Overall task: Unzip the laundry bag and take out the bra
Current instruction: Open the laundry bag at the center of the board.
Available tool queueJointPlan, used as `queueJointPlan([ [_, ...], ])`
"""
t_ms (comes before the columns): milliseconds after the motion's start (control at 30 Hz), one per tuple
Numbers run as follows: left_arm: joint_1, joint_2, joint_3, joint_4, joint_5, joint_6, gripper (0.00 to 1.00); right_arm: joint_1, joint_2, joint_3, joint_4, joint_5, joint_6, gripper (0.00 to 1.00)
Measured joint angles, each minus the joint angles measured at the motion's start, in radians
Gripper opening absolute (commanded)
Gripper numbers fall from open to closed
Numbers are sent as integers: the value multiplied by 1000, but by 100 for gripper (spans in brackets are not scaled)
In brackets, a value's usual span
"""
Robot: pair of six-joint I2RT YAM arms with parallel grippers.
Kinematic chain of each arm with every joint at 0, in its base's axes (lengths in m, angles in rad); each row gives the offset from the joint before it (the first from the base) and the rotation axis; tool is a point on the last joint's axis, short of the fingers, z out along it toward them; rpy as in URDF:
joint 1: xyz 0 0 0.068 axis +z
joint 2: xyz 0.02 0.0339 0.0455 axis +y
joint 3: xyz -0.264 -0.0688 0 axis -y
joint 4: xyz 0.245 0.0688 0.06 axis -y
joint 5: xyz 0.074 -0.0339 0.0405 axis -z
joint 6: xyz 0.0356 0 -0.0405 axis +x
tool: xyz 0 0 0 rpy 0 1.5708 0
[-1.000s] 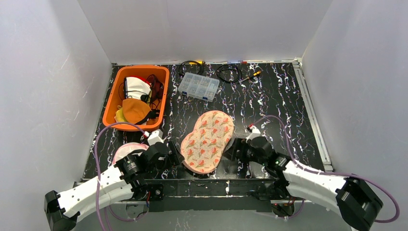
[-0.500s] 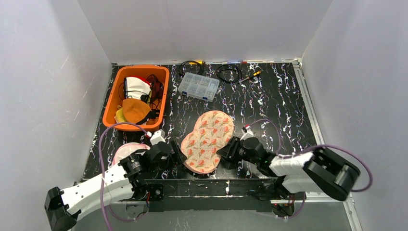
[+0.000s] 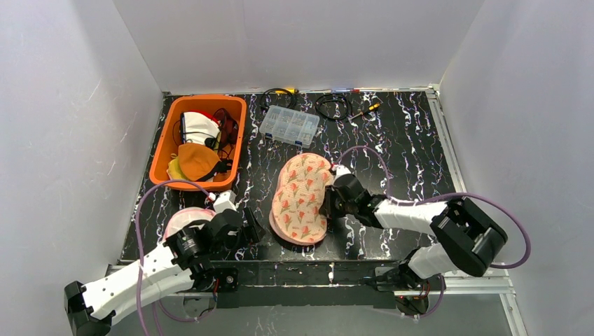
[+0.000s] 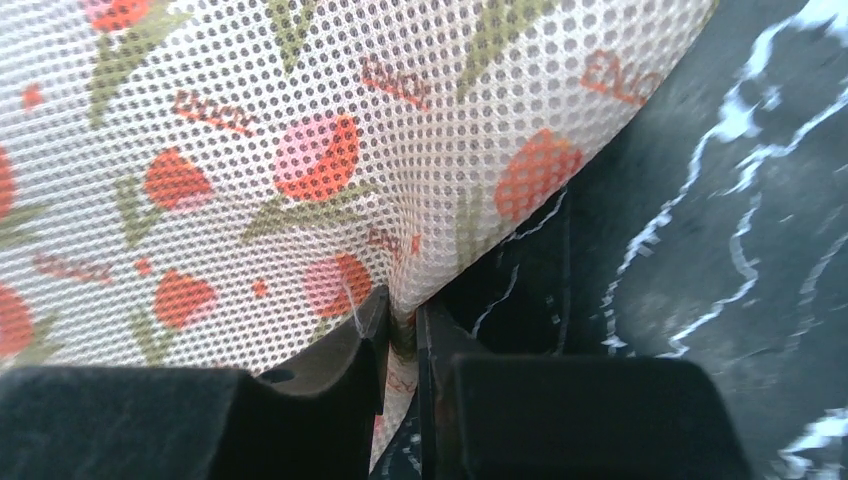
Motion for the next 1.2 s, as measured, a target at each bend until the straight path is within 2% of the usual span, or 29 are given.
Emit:
queueJointPlan([
  [67,0,-7,0,-7,-5,11,74,-6,22,64,-100,17,-79,29],
  [100,0,-6,0,-10,-5,15,74,-7,43,111,-161,31,-124,36],
  [167,0,-3,0,-14,-6,20,74,-6,84,182,-238,57,-177,61],
  [200,0,0,0,-16,-6,22,74,-6,105,216,-269,76,-201,67],
  [367,0,21,4,-32,1,36,76,-7,114,269,-377,177,-260,86],
  [533,0,-1,11,-45,3,47,76,29,-35,271,-552,251,-261,86],
  [667,0,-27,36,-59,-5,49,75,175,-192,357,-633,304,-258,80],
  [767,0,-30,64,-80,-26,51,75,303,-215,471,-637,326,-258,76],
  [833,0,-32,80,-108,-46,42,75,394,-161,565,-644,359,-259,74],
  [967,0,-60,87,-180,-83,-13,76,534,45,718,-671,441,-268,71],
  [1200,0,-151,87,-285,-121,-110,76,636,342,808,-771,545,-273,65],
])
